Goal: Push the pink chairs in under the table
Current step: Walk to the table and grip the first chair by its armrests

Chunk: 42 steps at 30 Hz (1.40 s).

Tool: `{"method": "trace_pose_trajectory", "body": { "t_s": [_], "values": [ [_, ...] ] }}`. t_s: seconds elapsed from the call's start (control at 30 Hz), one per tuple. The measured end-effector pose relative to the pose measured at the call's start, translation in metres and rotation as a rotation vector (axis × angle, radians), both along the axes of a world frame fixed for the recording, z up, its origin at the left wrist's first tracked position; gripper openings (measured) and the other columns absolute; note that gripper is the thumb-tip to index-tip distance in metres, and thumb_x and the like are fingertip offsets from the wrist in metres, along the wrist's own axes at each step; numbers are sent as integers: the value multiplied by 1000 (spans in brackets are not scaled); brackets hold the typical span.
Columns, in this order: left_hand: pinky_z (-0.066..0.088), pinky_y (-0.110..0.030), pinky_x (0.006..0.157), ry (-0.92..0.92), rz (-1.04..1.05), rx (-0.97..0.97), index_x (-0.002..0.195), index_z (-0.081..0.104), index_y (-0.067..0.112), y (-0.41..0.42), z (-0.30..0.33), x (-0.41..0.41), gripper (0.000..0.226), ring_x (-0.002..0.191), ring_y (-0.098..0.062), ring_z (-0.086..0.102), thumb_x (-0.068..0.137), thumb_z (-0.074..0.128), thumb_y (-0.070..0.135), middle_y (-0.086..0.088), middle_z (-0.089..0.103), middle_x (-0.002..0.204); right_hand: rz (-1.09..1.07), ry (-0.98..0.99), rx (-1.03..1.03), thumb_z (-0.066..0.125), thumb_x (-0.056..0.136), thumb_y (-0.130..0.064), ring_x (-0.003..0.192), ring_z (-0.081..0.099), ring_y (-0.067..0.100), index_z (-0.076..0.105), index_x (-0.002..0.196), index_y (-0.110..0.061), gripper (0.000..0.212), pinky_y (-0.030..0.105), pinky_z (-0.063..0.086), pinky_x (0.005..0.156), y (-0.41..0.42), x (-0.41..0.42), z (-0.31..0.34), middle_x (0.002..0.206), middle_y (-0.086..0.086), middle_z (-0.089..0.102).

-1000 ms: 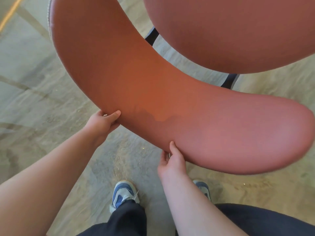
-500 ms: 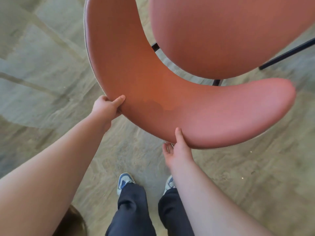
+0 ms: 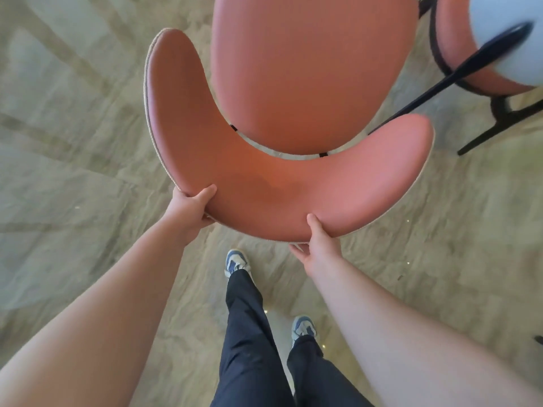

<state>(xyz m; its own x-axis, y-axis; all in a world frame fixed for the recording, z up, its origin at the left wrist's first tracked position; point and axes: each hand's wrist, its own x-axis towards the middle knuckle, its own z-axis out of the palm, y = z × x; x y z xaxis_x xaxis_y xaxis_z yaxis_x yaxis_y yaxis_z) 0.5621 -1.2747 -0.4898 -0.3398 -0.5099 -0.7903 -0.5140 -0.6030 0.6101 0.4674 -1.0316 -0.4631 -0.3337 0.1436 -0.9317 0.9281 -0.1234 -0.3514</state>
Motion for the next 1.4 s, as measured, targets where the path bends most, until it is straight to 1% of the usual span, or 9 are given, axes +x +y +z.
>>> {"method": "trace_pose_trajectory", "body": {
  "t_s": [0.2, 0.37, 0.43, 0.57, 0.77, 0.9, 1.1, 1.27, 1.4],
  "values": [
    [60, -56, 86, -6, -50, 118, 137, 46, 23, -29, 37, -53, 55, 115, -29, 67, 91, 76, 22, -4, 65, 134, -75, -29, 54, 83, 84, -29, 105, 68, 35, 44, 130, -25, 60, 41, 60, 57, -28, -58, 37, 123, 10, 62],
    [62, -53, 80, -13, -100, 121, 134, 47, 25, -54, 59, -111, 55, 112, -29, 68, 89, 79, 24, -3, 66, 131, -96, -34, -26, 80, 88, -24, 95, 70, 30, 55, 108, -28, 32, 47, 60, 61, -45, -114, 61, 118, 9, 68],
    [63, -51, 76, -20, -111, 135, 134, 46, 24, -66, 68, -138, 57, 113, -29, 68, 88, 80, 24, -4, 65, 132, -113, -19, -47, 80, 89, -21, 99, 69, 32, 56, 121, -23, 40, 51, 62, 61, -55, -141, 70, 119, 12, 66],
    [62, -49, 72, -48, -113, 168, 132, 46, 20, -88, 82, -194, 55, 108, -30, 70, 89, 79, 24, -9, 66, 128, -92, -7, -84, 76, 91, -20, 116, 62, 35, 51, 140, -19, 55, 60, 61, 78, -68, -194, 83, 136, 12, 59],
    [63, -50, 70, -100, -134, 146, 134, 45, 19, -112, 105, -266, 48, 104, -33, 71, 95, 72, 24, -12, 67, 126, -89, -19, -123, 70, 96, -14, 108, 64, 36, 47, 144, -17, 53, 53, 63, 64, -88, -263, 100, 137, 12, 58],
    [63, -46, 68, -133, -152, 173, 134, 46, 19, -120, 118, -295, 44, 104, -33, 71, 97, 69, 24, -12, 67, 126, -78, -59, -103, 70, 96, -14, 97, 67, 31, 54, 133, -14, 41, 45, 62, 55, -99, -293, 109, 123, 8, 64],
    [62, -43, 65, -129, -155, 166, 136, 47, 18, -136, 125, -336, 42, 105, -32, 70, 99, 66, 22, -12, 67, 125, -63, -83, -97, 70, 96, -14, 97, 66, 31, 56, 126, -14, 33, 44, 62, 54, -115, -337, 113, 118, 7, 63],
    [63, -48, 70, -140, -172, 164, 134, 46, 16, -153, 123, -372, 41, 106, -35, 70, 99, 66, 22, -13, 67, 125, -65, -65, -55, 70, 95, -14, 108, 63, 34, 56, 129, -15, 37, 53, 64, 67, -130, -372, 110, 128, 9, 59],
    [63, -47, 68, -151, -186, 177, 131, 46, 13, -163, 123, -400, 37, 104, -36, 71, 100, 65, 19, -15, 67, 123, -76, -37, -38, 69, 94, -12, 113, 62, 38, 55, 128, -15, 37, 55, 63, 67, -140, -395, 110, 131, 11, 58]
  ]
}}
